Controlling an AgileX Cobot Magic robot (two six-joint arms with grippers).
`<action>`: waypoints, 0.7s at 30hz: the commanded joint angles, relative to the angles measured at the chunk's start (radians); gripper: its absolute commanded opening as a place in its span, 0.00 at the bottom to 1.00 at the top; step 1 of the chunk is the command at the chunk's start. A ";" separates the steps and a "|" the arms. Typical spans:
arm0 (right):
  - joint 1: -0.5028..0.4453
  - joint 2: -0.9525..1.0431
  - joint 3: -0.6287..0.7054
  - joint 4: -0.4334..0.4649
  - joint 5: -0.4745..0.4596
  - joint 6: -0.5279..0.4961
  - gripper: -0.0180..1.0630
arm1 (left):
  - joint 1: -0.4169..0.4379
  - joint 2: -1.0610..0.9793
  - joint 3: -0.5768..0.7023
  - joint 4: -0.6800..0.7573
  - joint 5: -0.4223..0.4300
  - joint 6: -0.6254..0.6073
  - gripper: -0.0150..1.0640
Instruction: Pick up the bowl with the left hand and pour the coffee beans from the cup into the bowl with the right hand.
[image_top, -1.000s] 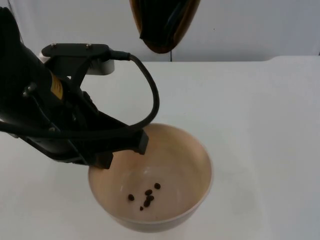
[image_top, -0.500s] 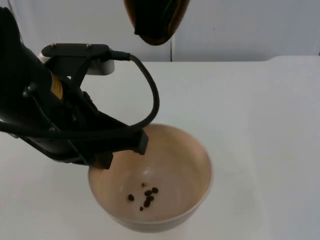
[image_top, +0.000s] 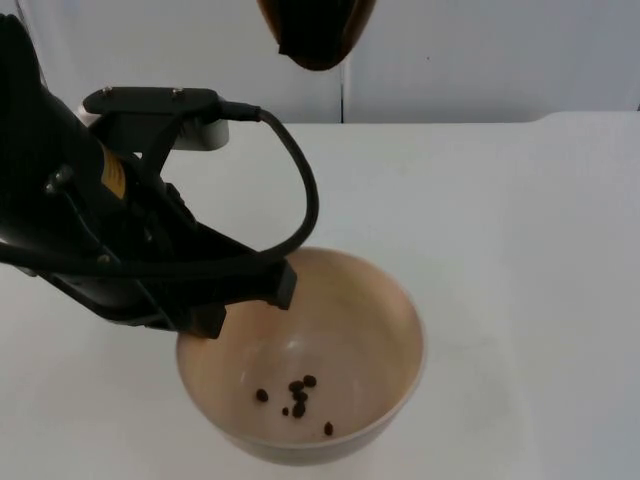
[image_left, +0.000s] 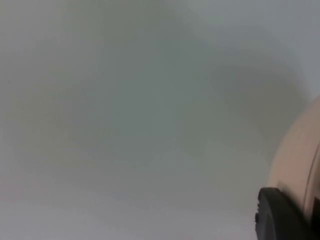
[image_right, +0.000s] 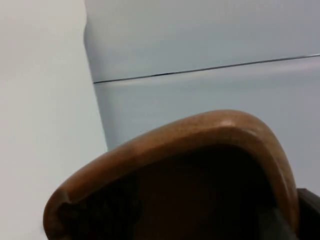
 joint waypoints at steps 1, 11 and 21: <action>0.006 -0.005 -0.002 -0.032 -0.002 0.005 0.02 | -0.006 0.000 -0.006 -0.011 -0.008 -0.002 0.01; 0.011 -0.005 -0.002 -0.024 -0.002 0.007 0.02 | -0.006 0.000 -0.006 -0.011 -0.008 -0.002 0.01; 0.011 -0.005 -0.002 0.010 -0.002 0.007 0.02 | -0.006 0.000 -0.006 -0.011 -0.008 -0.002 0.01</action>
